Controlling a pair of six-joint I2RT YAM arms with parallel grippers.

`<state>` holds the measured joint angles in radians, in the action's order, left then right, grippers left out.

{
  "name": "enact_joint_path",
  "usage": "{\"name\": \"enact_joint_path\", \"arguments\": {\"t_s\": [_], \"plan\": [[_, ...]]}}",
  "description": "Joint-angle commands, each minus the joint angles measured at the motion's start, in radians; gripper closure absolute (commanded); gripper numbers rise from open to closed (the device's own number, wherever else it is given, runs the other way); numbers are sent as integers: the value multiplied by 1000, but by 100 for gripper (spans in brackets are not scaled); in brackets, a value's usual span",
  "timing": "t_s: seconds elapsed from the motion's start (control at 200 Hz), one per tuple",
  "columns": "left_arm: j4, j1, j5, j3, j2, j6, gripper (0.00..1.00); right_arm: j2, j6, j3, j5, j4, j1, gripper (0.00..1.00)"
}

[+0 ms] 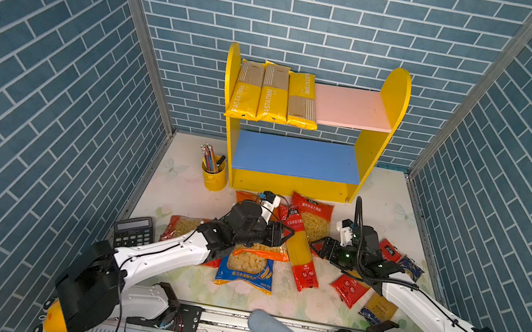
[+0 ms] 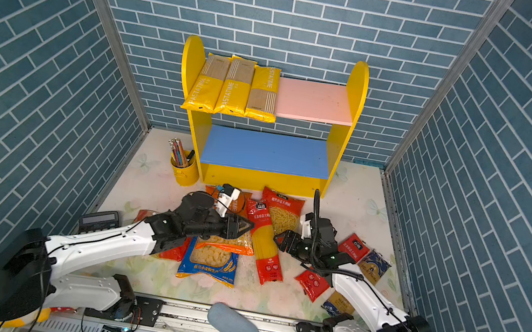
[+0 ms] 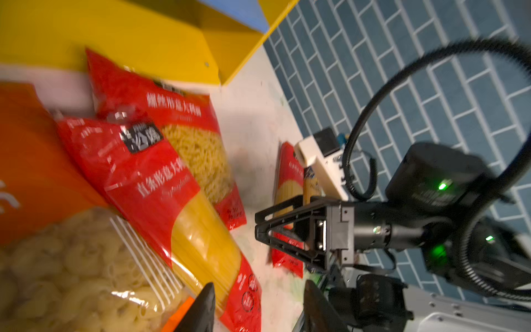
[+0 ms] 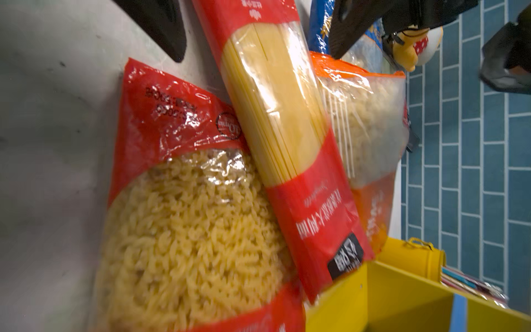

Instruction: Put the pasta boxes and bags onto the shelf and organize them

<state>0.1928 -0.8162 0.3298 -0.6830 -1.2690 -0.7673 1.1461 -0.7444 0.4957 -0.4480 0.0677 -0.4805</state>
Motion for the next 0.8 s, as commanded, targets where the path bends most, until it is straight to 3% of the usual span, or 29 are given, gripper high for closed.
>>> {"name": "enact_joint_path", "arguments": {"t_s": [0.0, 0.47, 0.605, 0.72, 0.795], "plan": [[78, -15, -14, 40, -39, -10, 49, 44, 83, -23, -81, -25, 11, 23], [148, -10, -36, 112, -108, -26, 51, 295, 53, -82, -267, -424, -33, 39], [123, 14, -39, 123, -65, -28, 51, 321, -4, -109, -294, -600, -63, 62], [103, 68, -16, 141, 5, -35, 51, 253, -50, -150, -287, -707, -69, 85], [81, 114, 10, 148, 54, -39, 50, 187, -66, -160, -272, -712, -75, 94]]}}
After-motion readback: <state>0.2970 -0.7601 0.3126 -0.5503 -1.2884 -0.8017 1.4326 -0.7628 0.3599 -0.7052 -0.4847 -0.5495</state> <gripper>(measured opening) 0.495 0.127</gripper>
